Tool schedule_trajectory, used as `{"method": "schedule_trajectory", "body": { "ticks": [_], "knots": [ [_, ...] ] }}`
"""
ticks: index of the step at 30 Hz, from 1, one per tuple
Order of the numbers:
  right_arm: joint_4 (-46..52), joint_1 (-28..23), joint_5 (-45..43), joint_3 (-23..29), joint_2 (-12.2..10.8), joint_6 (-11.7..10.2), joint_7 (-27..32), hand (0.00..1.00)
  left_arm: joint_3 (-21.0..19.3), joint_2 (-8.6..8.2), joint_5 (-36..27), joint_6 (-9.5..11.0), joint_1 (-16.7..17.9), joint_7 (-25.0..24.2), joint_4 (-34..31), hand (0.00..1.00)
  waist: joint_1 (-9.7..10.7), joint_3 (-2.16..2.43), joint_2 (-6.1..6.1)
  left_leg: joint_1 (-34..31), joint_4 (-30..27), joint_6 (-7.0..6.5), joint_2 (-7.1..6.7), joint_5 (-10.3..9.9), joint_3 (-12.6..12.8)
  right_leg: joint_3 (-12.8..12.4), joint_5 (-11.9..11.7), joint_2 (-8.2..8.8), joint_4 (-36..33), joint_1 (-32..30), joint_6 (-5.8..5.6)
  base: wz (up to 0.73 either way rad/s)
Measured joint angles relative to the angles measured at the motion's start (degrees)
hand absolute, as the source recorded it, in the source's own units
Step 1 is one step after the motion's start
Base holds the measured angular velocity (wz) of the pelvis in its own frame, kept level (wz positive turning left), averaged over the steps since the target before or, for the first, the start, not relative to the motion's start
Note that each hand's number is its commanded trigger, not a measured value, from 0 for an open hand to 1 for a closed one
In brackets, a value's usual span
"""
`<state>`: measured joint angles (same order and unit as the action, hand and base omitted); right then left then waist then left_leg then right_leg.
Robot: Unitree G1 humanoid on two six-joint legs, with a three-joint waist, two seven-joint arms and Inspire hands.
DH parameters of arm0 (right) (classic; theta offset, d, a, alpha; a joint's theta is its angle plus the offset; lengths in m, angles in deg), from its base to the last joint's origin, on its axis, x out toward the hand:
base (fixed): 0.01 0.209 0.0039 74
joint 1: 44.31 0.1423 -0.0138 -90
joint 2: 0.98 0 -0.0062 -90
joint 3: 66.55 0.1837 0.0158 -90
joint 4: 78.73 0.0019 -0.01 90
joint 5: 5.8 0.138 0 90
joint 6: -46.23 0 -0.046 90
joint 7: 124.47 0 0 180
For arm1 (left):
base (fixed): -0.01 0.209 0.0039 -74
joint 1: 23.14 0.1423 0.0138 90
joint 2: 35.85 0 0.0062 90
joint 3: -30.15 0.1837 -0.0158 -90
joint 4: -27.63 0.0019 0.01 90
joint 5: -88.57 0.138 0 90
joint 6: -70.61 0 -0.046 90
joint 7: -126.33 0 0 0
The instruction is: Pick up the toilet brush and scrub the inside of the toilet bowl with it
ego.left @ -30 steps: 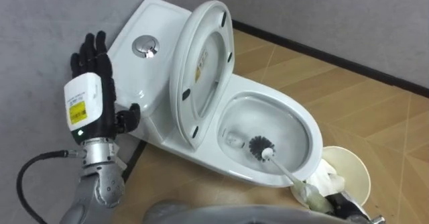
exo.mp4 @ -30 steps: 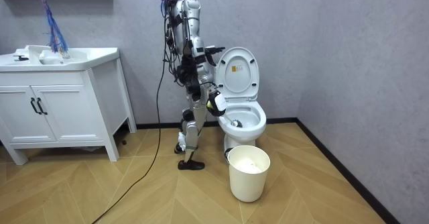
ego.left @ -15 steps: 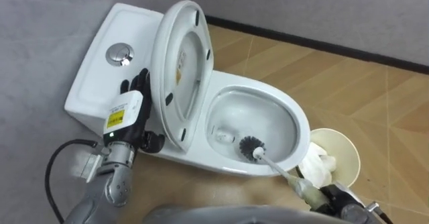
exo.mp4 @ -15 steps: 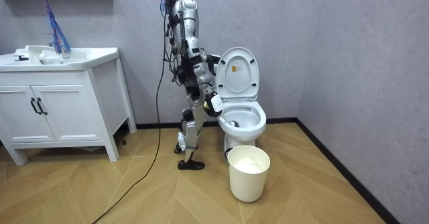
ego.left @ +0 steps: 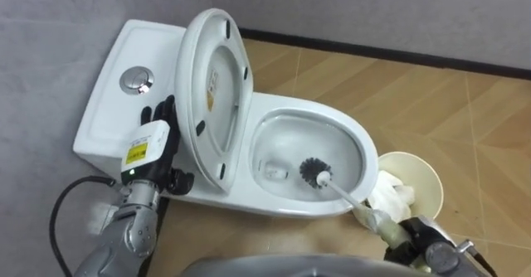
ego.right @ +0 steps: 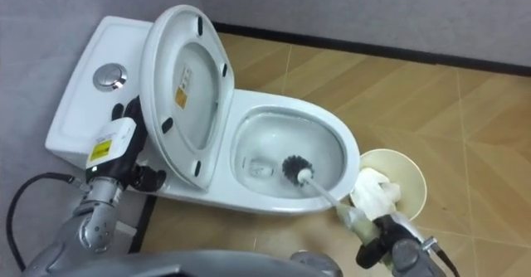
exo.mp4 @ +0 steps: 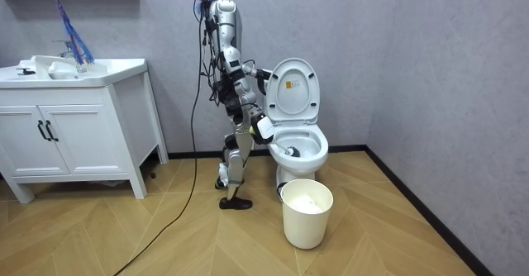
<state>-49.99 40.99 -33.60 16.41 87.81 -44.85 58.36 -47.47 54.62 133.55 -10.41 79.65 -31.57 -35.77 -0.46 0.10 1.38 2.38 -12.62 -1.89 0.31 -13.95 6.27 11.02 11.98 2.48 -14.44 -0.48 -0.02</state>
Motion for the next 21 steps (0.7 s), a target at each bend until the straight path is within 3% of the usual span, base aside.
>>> {"method": "schedule_trajectory", "body": {
  "ticks": [6, 9, 12, 16, 21],
  "knots": [
    [2.05, 1.8, -1.29, -0.26, -0.01, 0.44, 2.05, 1.0, -0.13, -0.16, 3.38, 0.22, -2.42, 4.22, 3.56, 0.0, -0.49, 0.56, -0.05, -3.87, -1.1, 0.19, 0.08, 0.43, -0.15, 0.01, -0.62, -0.08, -1.21, -3.65, 0.64, -0.02],
    [1.96, 3.09, -1.26, -0.91, 0.0, 0.56, 2.31, 1.0, -0.05, -0.18, 6.57, 0.3, -4.91, 5.48, 5.57, 0.0, -1.81, 0.48, -0.19, -6.56, -1.52, 0.35, 0.09, 1.24, -0.24, 0.3, -0.88, 0.08, -2.49, -6.38, 1.04, 0.04],
    [1.18, 4.9, -1.04, -3.08, 0.12, 0.36, 3.03, 1.0, 0.02, -0.28, 8.59, 0.3, -7.84, 7.1, 6.86, 0.0, -2.6, 0.11, -0.55, -10.48, -3.59, 0.57, 0.23, 1.42, -1.39, 1.42, -1.19, 0.42, -2.96, -8.98, 1.57, 0.14],
    [-1.64, 9.98, -2.85, -5.96, 0.5, 0.06, 3.72, 1.0, 1.44, -0.2, 9.93, 0.37, -12.56, 11.1, 9.26, 0.0, -3.49, -0.9, -1.2, -17.38, -7.07, 0.72, 0.28, 1.54, -2.25, 2.36, -1.14, 0.9, -5.75, -15.15, 2.24, 0.13],
    [-3.5, 15.09, -3.41, -10.32, 0.75, 0.19, 4.83, 1.0, 3.87, 0.08, 9.91, 0.35, -17.14, 15.16, 10.33, 0.0, -4.57, -1.71, -1.66, -25.19, -10.38, 0.75, -0.21, 2.06, -4.05, 3.77, -0.77, 2.07, -10.17, -22.71, 2.85, 0.16]
  ]
}}
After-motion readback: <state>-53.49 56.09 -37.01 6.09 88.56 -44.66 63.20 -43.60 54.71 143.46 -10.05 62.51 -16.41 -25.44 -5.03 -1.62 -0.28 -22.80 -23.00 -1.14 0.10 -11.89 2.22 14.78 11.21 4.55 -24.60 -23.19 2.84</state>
